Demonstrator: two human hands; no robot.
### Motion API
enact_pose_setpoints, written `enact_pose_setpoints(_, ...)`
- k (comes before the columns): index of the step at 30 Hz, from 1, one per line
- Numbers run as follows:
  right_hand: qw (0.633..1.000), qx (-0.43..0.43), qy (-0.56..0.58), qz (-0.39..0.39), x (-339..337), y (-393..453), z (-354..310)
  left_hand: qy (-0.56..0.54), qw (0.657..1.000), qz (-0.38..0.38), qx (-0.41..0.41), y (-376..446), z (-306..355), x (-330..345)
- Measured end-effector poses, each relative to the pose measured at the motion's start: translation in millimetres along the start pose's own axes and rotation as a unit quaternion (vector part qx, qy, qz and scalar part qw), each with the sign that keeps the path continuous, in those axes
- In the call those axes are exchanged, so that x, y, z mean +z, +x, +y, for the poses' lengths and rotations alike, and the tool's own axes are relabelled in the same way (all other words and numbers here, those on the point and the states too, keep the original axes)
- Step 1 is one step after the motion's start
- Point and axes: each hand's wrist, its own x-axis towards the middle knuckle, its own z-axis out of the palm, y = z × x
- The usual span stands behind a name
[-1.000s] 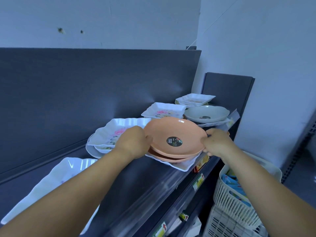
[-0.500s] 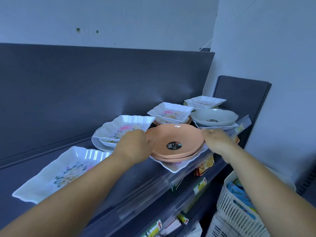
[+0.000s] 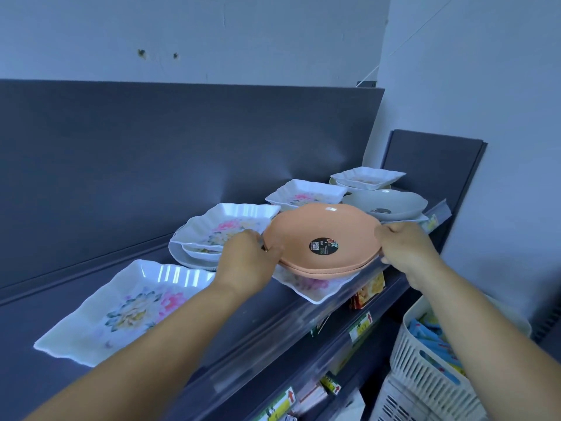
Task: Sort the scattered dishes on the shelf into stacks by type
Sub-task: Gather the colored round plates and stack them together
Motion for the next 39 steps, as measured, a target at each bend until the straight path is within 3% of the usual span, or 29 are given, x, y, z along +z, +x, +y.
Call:
enact_pose_setpoints(10, 0.996, 0.002, 0.056, 0.076, -14.4, -24.1, -4.9, -0.165, 0.984, -0.065, 0.0, 11.5, 24.7, -9.7)
enact_pose_setpoints(20, 0.993, 0.016, 0.105, 0.055, -47.3, 15.4, -4.6, -0.232, 0.97, -0.074, -0.021, 57.4, 62.7, 6.9)
enact_pose_setpoints(28, 0.996, 0.045, -0.039, 0.06, -70.6, 107.9, 28.7, -0.188, 0.981, -0.027, -0.036, 99.4, 88.8, 28.1)
enact_pose_setpoints(33, 0.987, 0.08, -0.136, 0.024, -69.6, 149.3, 42.5, -0.173, 0.984, -0.009, -0.046, 115.7, 95.3, 40.4)
enact_pose_setpoints(39, 0.987, 0.112, -0.115, 0.017, -64.7, 169.5, 50.5, -0.154, 0.987, -0.001, -0.054, 121.4, 98.1, 47.4)
